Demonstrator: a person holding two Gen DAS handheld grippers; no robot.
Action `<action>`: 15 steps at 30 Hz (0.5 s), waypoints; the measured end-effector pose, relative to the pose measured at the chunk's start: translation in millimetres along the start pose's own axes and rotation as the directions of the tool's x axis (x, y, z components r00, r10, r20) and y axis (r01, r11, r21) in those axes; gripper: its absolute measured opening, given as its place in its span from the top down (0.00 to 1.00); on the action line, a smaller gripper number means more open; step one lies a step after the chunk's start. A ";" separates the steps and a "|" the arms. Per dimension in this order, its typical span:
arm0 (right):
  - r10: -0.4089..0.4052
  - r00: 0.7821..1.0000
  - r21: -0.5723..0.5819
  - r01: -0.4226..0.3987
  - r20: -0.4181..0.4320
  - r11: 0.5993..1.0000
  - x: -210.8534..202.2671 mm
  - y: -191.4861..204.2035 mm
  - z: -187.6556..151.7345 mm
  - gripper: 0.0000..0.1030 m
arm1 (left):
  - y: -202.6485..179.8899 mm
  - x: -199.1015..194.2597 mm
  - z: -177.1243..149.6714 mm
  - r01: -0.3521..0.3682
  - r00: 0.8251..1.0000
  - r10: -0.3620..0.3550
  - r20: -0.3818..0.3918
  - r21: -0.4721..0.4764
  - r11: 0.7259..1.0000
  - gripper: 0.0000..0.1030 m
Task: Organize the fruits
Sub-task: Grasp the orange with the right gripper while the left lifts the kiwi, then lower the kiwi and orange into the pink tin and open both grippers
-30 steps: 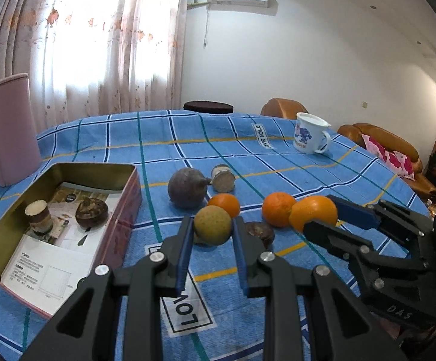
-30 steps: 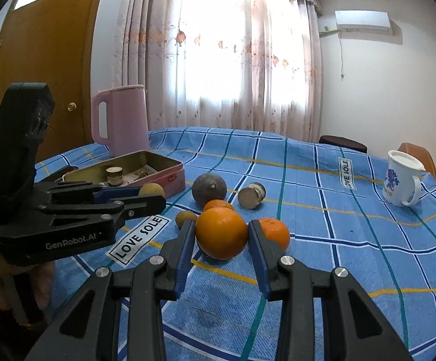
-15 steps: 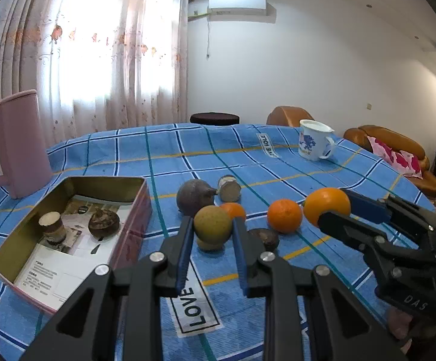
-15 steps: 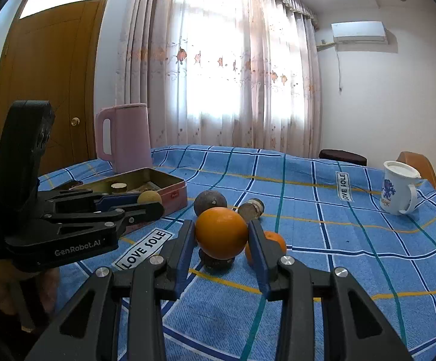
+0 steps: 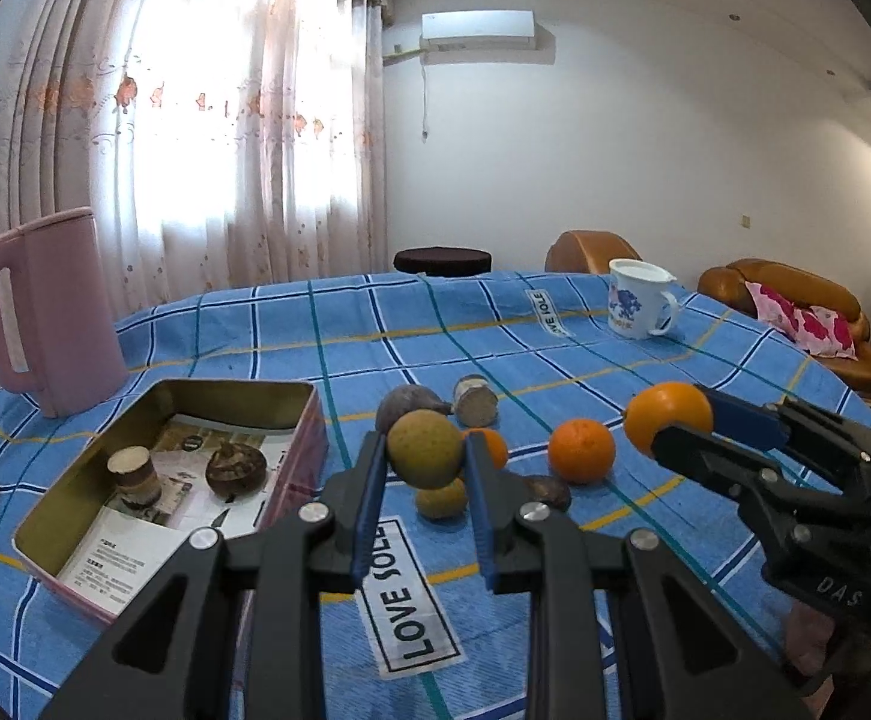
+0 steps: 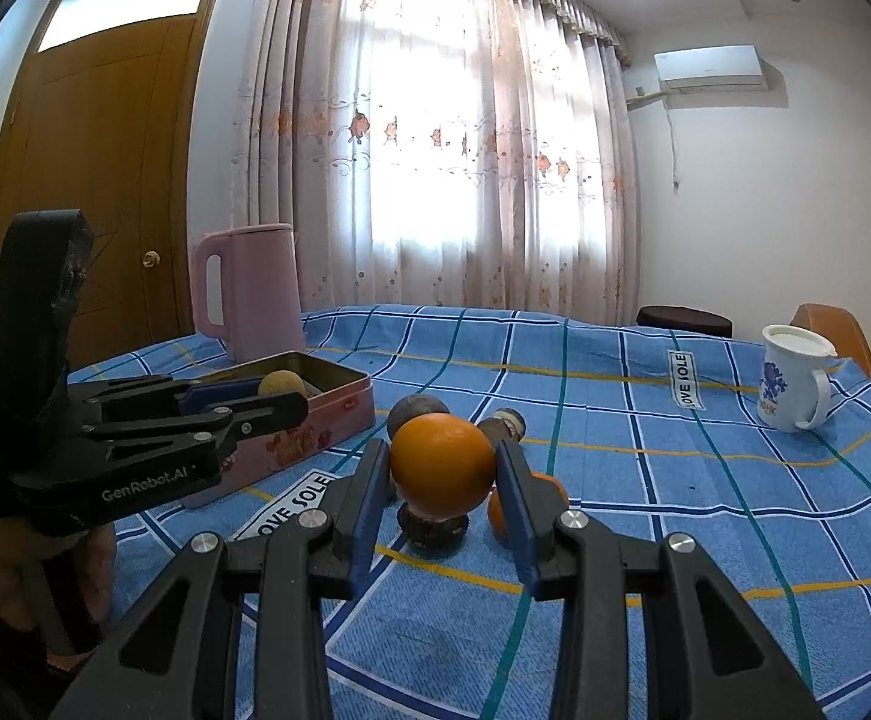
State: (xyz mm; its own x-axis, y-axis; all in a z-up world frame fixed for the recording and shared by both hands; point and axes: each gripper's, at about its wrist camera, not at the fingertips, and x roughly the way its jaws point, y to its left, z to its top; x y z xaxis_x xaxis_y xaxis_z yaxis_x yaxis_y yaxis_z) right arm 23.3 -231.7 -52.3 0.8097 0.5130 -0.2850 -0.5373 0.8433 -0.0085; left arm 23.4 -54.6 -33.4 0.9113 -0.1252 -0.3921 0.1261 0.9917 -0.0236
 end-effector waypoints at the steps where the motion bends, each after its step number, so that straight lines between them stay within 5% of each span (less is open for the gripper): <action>1: -0.003 1.000 -0.002 0.003 0.004 1.000 -1.3 1.0 0.2 0.63 | 1.0 -0.7 0.4 -0.004 1.000 0.004 0.004 0.000 1.000 0.73; 15: 0.020 1.000 -0.006 -0.020 -0.023 1.000 10.8 8.6 23.5 0.63 | 25.3 -9.4 4.0 -0.030 0.999 0.031 0.017 -0.046 0.998 0.73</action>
State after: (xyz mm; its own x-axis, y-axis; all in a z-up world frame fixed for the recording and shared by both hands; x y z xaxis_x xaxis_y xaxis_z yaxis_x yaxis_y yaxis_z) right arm 33.0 -215.2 -33.0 0.7935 0.5257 -0.3067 -0.5547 0.8320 -0.0091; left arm 19.5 -28.4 -26.6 0.9214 -0.0947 -0.3769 0.0802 0.9953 -0.0540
